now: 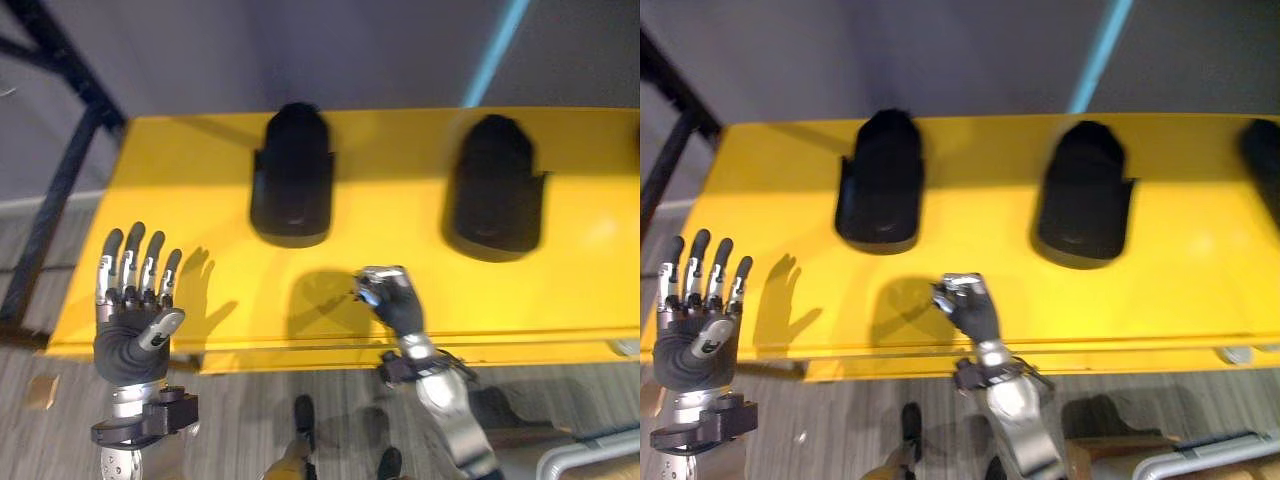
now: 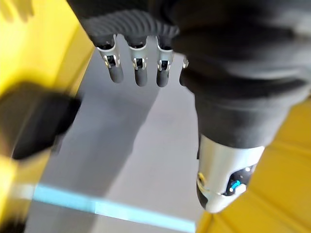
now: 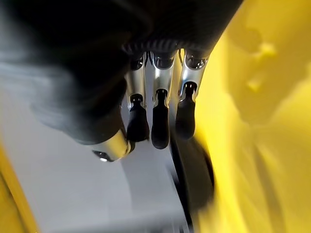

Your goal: Walk over and take plastic housings, then place them on the shelf

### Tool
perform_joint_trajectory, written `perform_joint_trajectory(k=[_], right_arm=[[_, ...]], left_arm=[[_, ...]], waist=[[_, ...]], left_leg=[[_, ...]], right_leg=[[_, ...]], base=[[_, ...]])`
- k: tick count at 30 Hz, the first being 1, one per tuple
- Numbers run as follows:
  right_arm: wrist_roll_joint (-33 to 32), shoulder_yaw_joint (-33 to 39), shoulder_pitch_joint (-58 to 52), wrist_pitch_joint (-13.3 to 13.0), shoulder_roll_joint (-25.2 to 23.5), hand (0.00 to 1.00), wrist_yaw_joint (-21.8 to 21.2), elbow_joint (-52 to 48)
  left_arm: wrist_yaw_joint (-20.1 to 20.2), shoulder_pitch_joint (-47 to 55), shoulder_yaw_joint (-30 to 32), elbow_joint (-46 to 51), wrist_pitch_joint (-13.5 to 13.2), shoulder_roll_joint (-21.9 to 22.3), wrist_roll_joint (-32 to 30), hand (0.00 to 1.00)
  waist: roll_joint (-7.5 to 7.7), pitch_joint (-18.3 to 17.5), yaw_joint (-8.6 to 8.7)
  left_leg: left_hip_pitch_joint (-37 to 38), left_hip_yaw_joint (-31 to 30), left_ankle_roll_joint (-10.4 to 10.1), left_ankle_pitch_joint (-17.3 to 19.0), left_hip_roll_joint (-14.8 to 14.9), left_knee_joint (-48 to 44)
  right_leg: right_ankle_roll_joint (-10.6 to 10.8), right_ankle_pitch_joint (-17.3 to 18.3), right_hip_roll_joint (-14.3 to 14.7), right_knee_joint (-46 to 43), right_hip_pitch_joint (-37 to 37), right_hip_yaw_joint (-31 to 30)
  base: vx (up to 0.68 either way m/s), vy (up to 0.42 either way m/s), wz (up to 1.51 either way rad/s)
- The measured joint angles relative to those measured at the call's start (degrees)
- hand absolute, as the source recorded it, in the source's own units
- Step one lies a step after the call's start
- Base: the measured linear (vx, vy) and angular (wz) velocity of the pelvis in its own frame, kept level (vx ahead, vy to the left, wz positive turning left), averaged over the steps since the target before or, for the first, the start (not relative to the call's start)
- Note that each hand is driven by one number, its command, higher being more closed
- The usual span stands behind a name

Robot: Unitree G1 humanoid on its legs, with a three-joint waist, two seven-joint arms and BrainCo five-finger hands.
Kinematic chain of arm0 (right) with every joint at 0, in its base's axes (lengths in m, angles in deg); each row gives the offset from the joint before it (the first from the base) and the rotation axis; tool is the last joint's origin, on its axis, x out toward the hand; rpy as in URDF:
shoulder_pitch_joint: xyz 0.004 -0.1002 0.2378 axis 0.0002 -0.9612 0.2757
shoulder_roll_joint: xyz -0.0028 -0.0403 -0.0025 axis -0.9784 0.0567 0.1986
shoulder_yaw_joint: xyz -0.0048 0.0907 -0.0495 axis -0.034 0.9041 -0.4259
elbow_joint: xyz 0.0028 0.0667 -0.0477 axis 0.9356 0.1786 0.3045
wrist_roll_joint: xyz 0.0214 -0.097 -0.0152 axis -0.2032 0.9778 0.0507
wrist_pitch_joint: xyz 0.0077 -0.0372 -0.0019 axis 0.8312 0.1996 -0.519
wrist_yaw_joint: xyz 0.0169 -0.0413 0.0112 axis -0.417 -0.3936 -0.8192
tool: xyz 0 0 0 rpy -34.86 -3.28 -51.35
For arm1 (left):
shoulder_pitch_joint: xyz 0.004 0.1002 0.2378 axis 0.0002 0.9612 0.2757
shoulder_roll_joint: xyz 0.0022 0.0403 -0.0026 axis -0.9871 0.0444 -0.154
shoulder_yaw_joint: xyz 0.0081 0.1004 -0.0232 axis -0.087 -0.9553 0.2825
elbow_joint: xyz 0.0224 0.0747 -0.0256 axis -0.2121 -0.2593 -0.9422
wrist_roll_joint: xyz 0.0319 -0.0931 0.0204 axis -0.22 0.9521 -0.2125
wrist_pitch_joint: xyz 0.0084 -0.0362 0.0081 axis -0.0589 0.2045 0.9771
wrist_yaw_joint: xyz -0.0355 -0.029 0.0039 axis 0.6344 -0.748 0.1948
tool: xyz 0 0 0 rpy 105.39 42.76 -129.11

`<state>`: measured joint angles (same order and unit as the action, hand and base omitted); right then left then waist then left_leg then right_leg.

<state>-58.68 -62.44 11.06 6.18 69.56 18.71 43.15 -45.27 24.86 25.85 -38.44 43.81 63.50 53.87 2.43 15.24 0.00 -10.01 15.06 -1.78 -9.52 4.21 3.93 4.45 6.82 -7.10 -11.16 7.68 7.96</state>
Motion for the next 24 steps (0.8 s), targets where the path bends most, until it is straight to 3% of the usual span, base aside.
perform_joint_trajectory(k=[1,2,3,4,5,6,7,8,9,10,11,13,14,15,16,17,18,21,23,24], right_arm=[[-0.6,4.9,-1.1,-0.5,-0.2,0.00,-0.2,-1.2],[-0.8,6.8,-1.2,-0.6,-0.1,0.00,-0.2,-1.3],[-1.0,10.6,-1.3,-1.0,2.3,0.00,-0.6,-1.9],[-1.0,12.0,-1.7,-1.2,3.5,0.00,-0.6,-2.0],[-1.0,16.2,-3.4,-1.2,5.4,0.00,-0.5,-2.0],[-1.0,18.5,-4.6,-1.2,5.8,0.00,-0.4,-2.0],[-0.9,24.8,-8.7,-1.2,5.7,0.00,-0.3,-2.8],[-0.6,27.5,-10.2,-1.2,5.1,0.00,-0.3,-3.0],[0.3,31.9,-12.2,-1.1,3.9,0.00,0.0,-3.1],[0.7,33.0,-12.7,-1.1,3.1,0.00,0.3,-3.2],[2.1,33.9,-13.4,-0.8,2.5,0.00,1.5,-4.6],[4.0,33.8,-13.1,-0.9,1.8,0.00,2.3,-7.4],[6.0,33.7,-12.8,-0.9,1.3,0.00,2.9,-8.4],[6.5,33.7,-12.8,-0.9,1.3,0.00,3.2,-8.9],[7.6,33.8,-12.6,-0.9,1.3,0.00,3.5,-9.2],[8.4,33.9,-12.3,-0.8,1.2,0.00,3.6,-9.1],[9.3,34.0,-12.3,-0.8,0.8,0.00,3.8,-9.1],[10.2,33.9,-12.0,-0.8,0.6,0.00,3.7,-9.1],[10.3,33.5,-10.6,-0.8,0.3,0.00,3.3,-9.0],[10.2,32.8,-9.2,-0.7,0.6,0.00,3.1,-8.1]], left_arm=[[0.3,-0.5,0.2,-0.8,0.0,0.0,-1.2,0.00],[0.3,-0.6,0.8,-0.8,-0.1,0.1,-2.0,0.00],[-0.3,0.0,2.3,-0.8,-0.1,1.9,-3.8,0.00],[-0.9,0.0,2.7,-0.8,-0.2,2.9,-4.5,0.00],[-1.4,-0.4,2.1,-0.9,-0.2,4.0,-6.7,0.00],[-1.9,-0.7,1.7,-0.9,-0.2,4.1,-8.2,0.00],[-2.3,-2.5,0.1,-2.2,-0.6,4.5,-10.4,0.00],[-2.3,-3.3,-0.6,-3.1,-0.7,4.6,-10.9,0.00],[-2.2,-5.0,-1.9,-4.9,-0.7,4.8,-11.2,0.00],[-2.2,-5.6,-2.8,-6.0,-0.7,4.6,-11.2,0.00],[-2.1,-6.2,-4.2,-7.6,-0.3,4.4,-11.3,0.00],[-1.9,-6.4,-5.6,-7.8,0.0,4.7,-12.4,0.00],[-1.8,-7.6,-5.5,-8.2,0.0,5.3,-12.5,0.00],[-2.1,-8.1,-5.5,-8.8,0.0,5.7,-12.5,0.00],[-2.2,-8.4,-5.0,-9.9,0.1,6.1,-12.6,0.00],[-2.4,-8.3,-4.7,-10.7,0.4,6.5,-12.5,0.00],[-2.8,-8.1,-4.2,-11.4,0.9,6.9,-12.6,0.00],[-3.2,-7.8,-4.2,-12.1,1.6,7.0,-13.3,0.00],[-3.2,-6.8,-4.2,-12.1,2.4,6.9,-13.4,0.00],[-3.2,-6.2,-4.2,-13.0,3.2,7.9,-13.5,0.00]], waist=[[1.48,-0.5,1.41],[2.54,-0.6,1.87],[1.90,-1.5,1.09],[0.93,-2.1,0.80],[-0.51,-3.3,1.77],[-0.74,-4.2,2.47],[-0.90,-6.1,4.90],[-0.84,-6.3,5.77],[-0.71,-6.4,7.10],[-0.30,-6.4,7.33],[-0.05,-6.4,7.39],[-0.25,-6.5,7.36],[-0.75,-6.7,6.57],[-0.66,-6.8,6.67],[-1.52,-6.5,6.67],[-2.10,-6.4,6.64],[-2.59,-6.8,6.52],[-2.42,-7.9,5.42],[-0.84,-9.4,5.25],[-2.11,-9.9,5.36]], left_leg=[[-0.3,0.5,-1.0,3.2,0.4,-5.5],[-1.1,-2.9,-0.6,6.5,1.0,-11.2],[-2.1,-17.8,-3.8,17.1,2.4,-25.5],[-1.4,-23.1,-6.1,20.2,2.5,-28.8],[0.3,-30.7,-9.0,24.4,2.5,-32.2],[0.9,-33.5,-9.7,25.9,2.1,-33.0],[1.7,-34.6,-8.4,28.0,1.5,-32.2],[2.3,-33.3,-7.2,28.7,1.5,-31.1],[3.7,-30.0,-4.6,30.1,1.3,-28.9],[4.0,-27.8,-4.1,30.1,0.9,-28.5],[5.4,-22.8,-3.5,30.0,0.4,-28.5],[6.2,-15.9,-0.8,29.3,0.7,-27.8],[6.4,-10.2,1.0,27.8,1.5,-25.7],[6.5,-8.7,1.4,27.3,1.8,-25.5],[7.1,-6.7,1.7,26.6,2.2,-24.8],[7.6,-4.8,1.8,25.9,2.9,-24.0],[8.4,-2.2,1.3,24.3,4.0,-22.1],[9.0,1.5,0.0,22.4,5.1,-19.2],[8.5,3.9,-1.5,21.7,4.3,-18.1],[7.9,3.9,-2.1,21.4,4.1,-17.5]], right_leg=[[-0.1,-0.4,0.0,-0.2,-0.1,-3.1],[-0.4,-0.9,0.3,-0.5,0.1,-5.8],[-0.1,-1.9,4.0,-1.1,0.1,-14.0],[-0.1,-2.0,5.6,-1.7,0.3,-16.8],[0.1,-1.9,8.2,-3.1,0.9,-21.5],[0.5,-1.8,9.0,-3.7,1.6,-23.4],[1.7,-2.3,9.5,-4.1,3.7,-27.3],[2.3,-2.6,9.4,-4.1,4.3,-28.5],[4.1,-3.9,9.3,-3.4,5.2,-31.8],[4.9,-4.7,8.9,-2.6,5.3,-33.8],[5.8,-8.0,8.2,-0.2,5.4,-35.4],[4.0,-16.9,6.9,6.9,5.4,-27.9],[1.8,-20.1,6.2,9.6,5.5,-16.5],[-0.3,-17.4,5.8,7.0,5.5,-12.6],[-1.4,-13.5,5.5,3.1,5.4,-9.5],[-1.0,-10.3,5.2,-0.8,5.2,-7.8],[-1.3,-4.6,3.7,-7.1,4.0,-5.1],[-0.6,-0.6,1.6,-10.3,1.2,-3.3],[0.6,2.2,0.0,-3.0,-2.7,-2.8],[-0.5,2.2,0.8,0.6,-2.9,-2.8]], base=[[-0.03,-0.042,-1.61],[0.04,-0.053,-2.51],[0.07,-0.025,-2.64],[0.08,0.108,-3.19],[0.02,0.207,-1.95],[0.00,0.376,-2.02],[-0.01,0.327,-1.25],[-0.03,0.391,-1.40],[-0.04,0.263,-1.06],[-0.10,0.316,-1.64],[-0.13,0.290,-1.94],[-0.19,0.240,-2.03],[-0.18,0.144,-1.51],[-0.20,0.162,-1.50],[-0.10,0.111,-0.95],[-0.15,0.070,-1.23],[-0.13,-0.006,-1.05],[-0.08,-0.110,-0.79],[-0.07,-0.268,-0.72],[-0.05,-0.246,-0.51]])
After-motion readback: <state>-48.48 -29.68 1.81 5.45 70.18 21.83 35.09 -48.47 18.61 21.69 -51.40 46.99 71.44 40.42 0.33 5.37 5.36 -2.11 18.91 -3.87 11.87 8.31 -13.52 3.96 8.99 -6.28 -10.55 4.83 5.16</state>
